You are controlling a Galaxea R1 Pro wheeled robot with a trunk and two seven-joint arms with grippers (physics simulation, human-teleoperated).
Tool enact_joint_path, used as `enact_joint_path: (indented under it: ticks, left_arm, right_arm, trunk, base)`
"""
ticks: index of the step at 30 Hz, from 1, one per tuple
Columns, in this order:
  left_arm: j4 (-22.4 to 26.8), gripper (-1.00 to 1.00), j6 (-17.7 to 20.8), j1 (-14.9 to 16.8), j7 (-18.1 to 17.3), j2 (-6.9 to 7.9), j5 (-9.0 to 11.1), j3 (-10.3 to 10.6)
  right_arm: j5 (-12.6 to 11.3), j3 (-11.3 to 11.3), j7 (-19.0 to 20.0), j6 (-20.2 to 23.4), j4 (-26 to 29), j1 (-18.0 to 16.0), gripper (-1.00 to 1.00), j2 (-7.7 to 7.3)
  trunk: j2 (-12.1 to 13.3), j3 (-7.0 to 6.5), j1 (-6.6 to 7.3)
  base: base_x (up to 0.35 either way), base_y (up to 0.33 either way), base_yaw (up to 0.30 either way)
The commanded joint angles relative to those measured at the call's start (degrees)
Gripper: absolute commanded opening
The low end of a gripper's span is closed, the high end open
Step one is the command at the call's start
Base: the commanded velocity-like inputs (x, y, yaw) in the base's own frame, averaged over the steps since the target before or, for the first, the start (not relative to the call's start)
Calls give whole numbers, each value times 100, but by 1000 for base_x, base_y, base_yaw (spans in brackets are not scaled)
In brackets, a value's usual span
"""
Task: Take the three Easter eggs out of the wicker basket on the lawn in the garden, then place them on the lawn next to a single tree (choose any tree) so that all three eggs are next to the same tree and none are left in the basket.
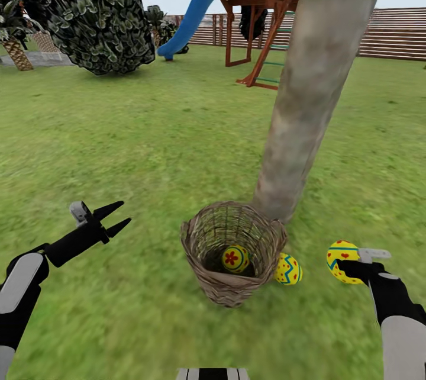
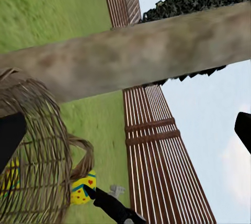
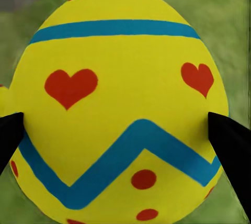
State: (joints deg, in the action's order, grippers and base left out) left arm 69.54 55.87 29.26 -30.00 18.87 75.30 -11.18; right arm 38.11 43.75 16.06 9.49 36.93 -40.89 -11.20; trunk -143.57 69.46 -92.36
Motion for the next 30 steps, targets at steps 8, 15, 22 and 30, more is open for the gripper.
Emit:
enact_joint_path:
  ticks: [8,15,22,30]
  left_arm:
    - [13,100,30,2,-21,2,-16,-7]
    - [13,100,30,2,-21,2,-16,-7]
    - [-48,100,30,-77,-31,47,-16,-16]
    - [-58,100,32,-78,-24,47,-16,-16]
  right_arm:
    - [53,28,46,9,10,-6,-100,4]
    - [53,28,46,9,10,-6,-100,4]
    - [41,-1911,-2054,-533,-611,-26,-100,828]
    - [37,-2005,-2055,-537,-617,-25,-100,934]
  trunk:
    - [-2,5,1]
    - [-2,5,1]
    - [-2,5,1]
    - [-2,5,1]
  base:
    - [0,-336,55]
    - [0,-336,55]
    - [33,-219,266]
    - [11,-2,277]
